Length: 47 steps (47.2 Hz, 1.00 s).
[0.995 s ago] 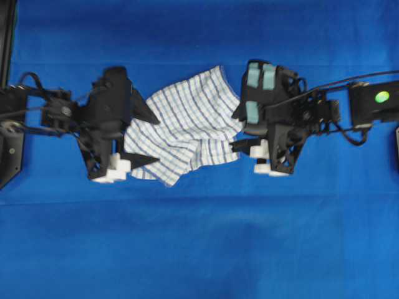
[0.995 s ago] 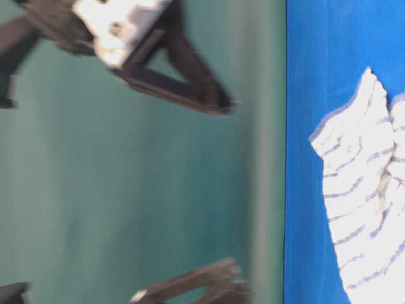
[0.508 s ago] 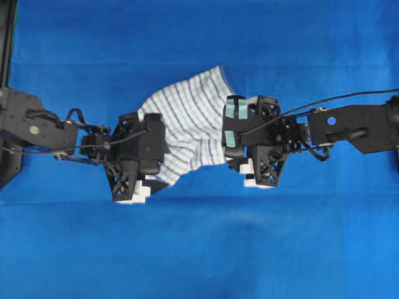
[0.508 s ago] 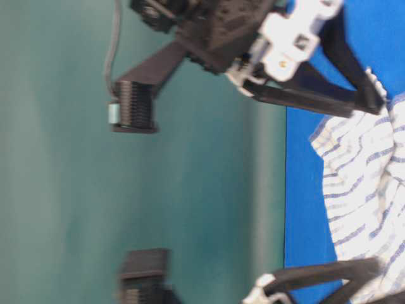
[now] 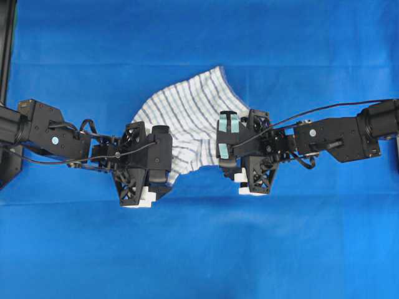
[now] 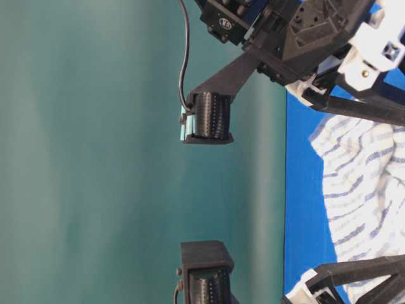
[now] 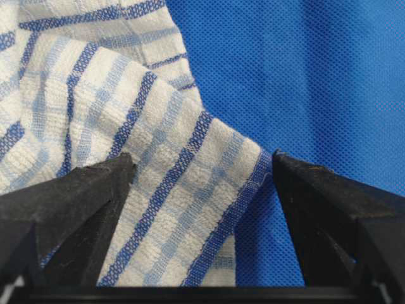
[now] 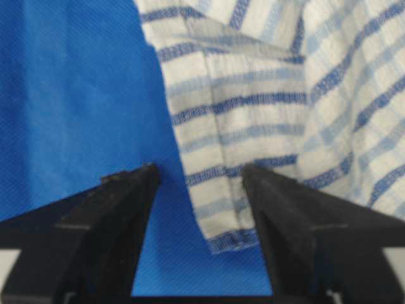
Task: Lift the towel with both arms.
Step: 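Lower both grippers and grasp the towel edges again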
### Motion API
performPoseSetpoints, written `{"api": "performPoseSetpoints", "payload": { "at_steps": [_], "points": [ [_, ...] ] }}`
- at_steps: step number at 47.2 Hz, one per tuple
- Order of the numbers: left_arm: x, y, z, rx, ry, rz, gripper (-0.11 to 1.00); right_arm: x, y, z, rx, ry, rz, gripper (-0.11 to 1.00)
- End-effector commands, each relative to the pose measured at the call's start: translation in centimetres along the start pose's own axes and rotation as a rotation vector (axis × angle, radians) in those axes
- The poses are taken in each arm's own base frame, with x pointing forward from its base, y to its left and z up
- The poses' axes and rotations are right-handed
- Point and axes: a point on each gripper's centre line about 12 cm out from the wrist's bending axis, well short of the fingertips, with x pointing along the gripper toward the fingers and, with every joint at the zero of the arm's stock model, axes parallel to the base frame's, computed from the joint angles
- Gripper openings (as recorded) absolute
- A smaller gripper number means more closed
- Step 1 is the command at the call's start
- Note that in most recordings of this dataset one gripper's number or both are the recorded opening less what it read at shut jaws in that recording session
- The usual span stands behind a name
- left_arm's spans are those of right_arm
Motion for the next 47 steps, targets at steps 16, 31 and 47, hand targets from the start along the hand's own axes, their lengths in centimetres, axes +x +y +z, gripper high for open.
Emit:
{"api": "performPoseSetpoints", "payload": {
  "at_steps": [16,31,47],
  "points": [
    [-0.3,0.3,0.2,-0.009,0.000,0.005,0.12,-0.3,-0.2,0.5,0.007,-0.014,-0.003,0.03],
    [-0.4,0.4,0.3,-0.011,0.016,0.008,0.04,-0.4,-0.2,0.6,0.005,-0.017,-0.003,0.03],
    [-5.5,0.5,4.7,-0.019,-0.062,0.008,0.04,-6.3,-0.2,4.6,0.013,-0.086,-0.022,0.03]
  ]
}}
